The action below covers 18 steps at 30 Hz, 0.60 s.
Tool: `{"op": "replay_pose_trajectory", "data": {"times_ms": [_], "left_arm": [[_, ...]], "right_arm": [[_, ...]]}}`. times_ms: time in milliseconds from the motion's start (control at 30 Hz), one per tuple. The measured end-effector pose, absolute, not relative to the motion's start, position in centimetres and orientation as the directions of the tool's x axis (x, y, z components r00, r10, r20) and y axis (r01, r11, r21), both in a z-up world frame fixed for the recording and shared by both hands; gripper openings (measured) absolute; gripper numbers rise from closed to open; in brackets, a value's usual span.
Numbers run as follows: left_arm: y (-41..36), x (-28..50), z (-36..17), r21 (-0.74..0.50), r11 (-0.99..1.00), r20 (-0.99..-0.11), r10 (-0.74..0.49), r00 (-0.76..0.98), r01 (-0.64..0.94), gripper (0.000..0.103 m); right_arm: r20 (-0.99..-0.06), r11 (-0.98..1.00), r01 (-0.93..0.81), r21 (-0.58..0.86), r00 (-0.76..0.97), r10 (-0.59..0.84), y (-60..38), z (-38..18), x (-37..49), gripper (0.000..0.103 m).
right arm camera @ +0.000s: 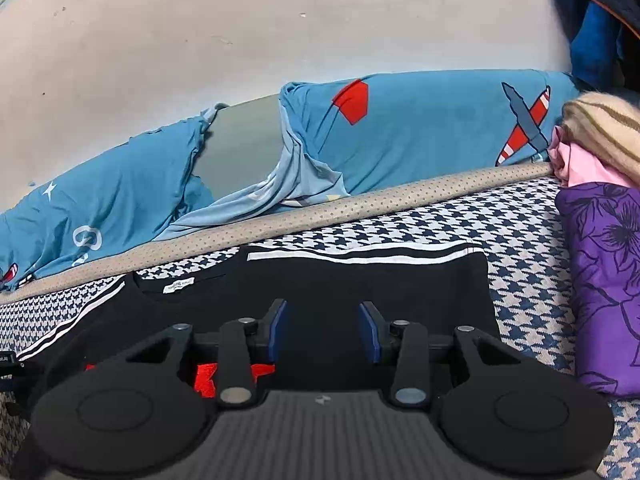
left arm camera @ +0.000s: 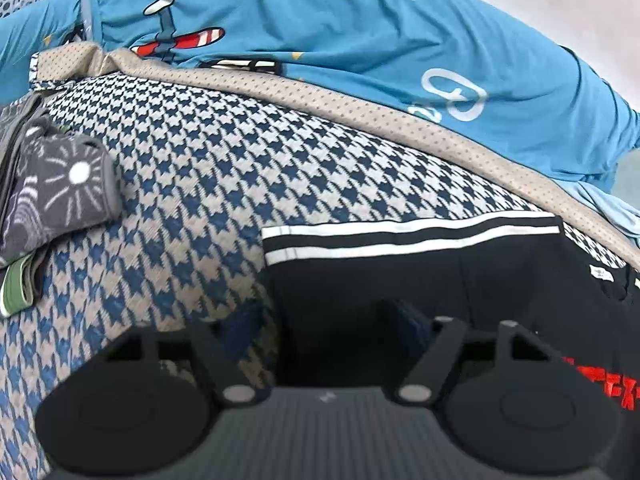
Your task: Fold clothes
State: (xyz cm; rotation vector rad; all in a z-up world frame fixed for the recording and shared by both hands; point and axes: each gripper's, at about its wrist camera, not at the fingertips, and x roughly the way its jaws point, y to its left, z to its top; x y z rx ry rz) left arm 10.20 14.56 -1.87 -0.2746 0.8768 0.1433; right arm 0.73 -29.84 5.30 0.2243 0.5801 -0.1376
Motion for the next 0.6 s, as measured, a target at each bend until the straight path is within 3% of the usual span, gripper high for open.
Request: {"op": "replay_pose_trajectory", "data": {"times_ms": [67, 300, 433, 500, 600], "left_arm": [[14.52, 10.13, -1.88, -0.19, 0.956, -0.766, -0.001, 0.643, -0.225, 0.06], [14.37, 10.03, -2.05, -0.205, 0.956, -0.744, -0.013, 0.668, -0.21, 0.023], [14.15, 9.88, -2.16, -0.2, 0.956, -0.736, -0.003, 0.677, -0.213, 0.018], [14.15, 9.81, -2.01, -0.192, 0.955, -0.731, 0.013, 0.682, -0.224, 0.008], [14.18, 9.8, -1.67, -0.148, 0.957, -0.716, 0.07, 0.694, -0.249, 0.005]], "right_arm": [[-0.558, 0.967, 0.189, 0.169, 0.828, -0.064, -29.76, 5.28, 0.75, 0.038], [-0.56, 0.969, 0.179, 0.171, 0.827, -0.054, -29.49, 5.23, 0.92, 0.038], [-0.564, 0.968, 0.18, 0.174, 0.824, -0.052, -29.5, 5.07, 1.06, 0.038], [-0.566, 0.967, 0.182, 0.178, 0.823, -0.05, -29.55, 4.99, 1.13, 0.038], [-0.564, 0.967, 0.18, 0.182, 0.825, -0.048, -29.51, 4.94, 1.15, 0.038]]}}
